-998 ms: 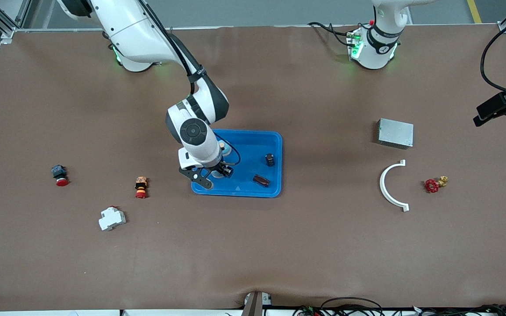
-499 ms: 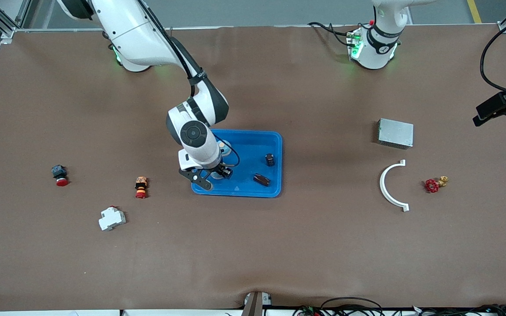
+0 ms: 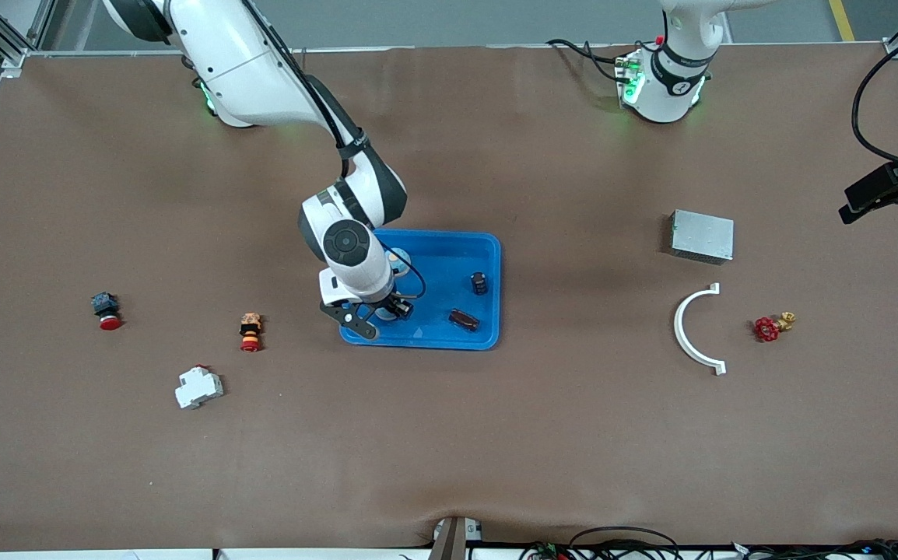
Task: Place electrolytic capacitor and blue bell in tray
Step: 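Lower the bell into the tray and open the right gripper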
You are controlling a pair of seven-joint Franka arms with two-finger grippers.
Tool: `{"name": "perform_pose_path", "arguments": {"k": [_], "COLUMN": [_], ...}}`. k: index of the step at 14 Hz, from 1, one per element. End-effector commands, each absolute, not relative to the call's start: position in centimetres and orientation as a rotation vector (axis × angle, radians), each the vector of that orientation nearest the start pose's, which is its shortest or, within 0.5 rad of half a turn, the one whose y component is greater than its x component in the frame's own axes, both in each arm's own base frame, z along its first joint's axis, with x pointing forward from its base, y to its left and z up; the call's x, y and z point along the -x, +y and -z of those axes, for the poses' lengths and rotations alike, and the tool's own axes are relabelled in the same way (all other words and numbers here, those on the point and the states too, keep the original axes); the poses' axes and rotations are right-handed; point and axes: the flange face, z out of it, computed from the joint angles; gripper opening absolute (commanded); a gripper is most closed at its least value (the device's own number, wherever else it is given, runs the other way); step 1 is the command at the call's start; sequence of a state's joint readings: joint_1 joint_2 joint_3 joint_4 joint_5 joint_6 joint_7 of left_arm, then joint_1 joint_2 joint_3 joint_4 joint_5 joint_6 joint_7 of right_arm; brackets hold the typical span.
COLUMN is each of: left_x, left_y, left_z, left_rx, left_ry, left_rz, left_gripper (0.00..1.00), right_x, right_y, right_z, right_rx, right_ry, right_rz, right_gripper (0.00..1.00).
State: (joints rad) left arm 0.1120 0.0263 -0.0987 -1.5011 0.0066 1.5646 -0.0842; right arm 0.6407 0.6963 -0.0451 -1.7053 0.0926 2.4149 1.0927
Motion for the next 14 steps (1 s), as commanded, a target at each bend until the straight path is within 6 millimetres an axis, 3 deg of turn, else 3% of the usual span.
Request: {"name": "perform_pose_path", "arguments": {"k": [1,8,9,10,14], "left_x": [-56.3,-56.2,-56.2,-56.2,-56.3], "left_y": [0.4,0.4,0.4,0.0,-0.7], "left_z": [-64.3,-64.3,-64.3,-64.3,-64.2], "left_rx": [3.141,3.145,3.145,3.147,3.144], "left_ry": [-0.159,-0.157,-0.157,-0.147,-0.128], "left_rz": [0.051,0.053,0.053,0.053,0.048], "left_gripper": [1.00,1.00,1.00,1.00,1.00], "right_x": [-56.1,-56.3,-56.5,-56.3,-56.4], "right_y": [38.6,38.1,37.8,37.9,37.9], "right_z": [-18.3,-16.9,-16.9,-16.7,-16.8], "right_rx": [2.988,2.992,2.991,2.995,2.995], "right_ry": [0.865,0.876,0.881,0.877,0.876], "right_rz": [0.018,0.017,0.017,0.015,0.018], "right_gripper": [0.00,0.00,0.25,0.99,1.00]}}
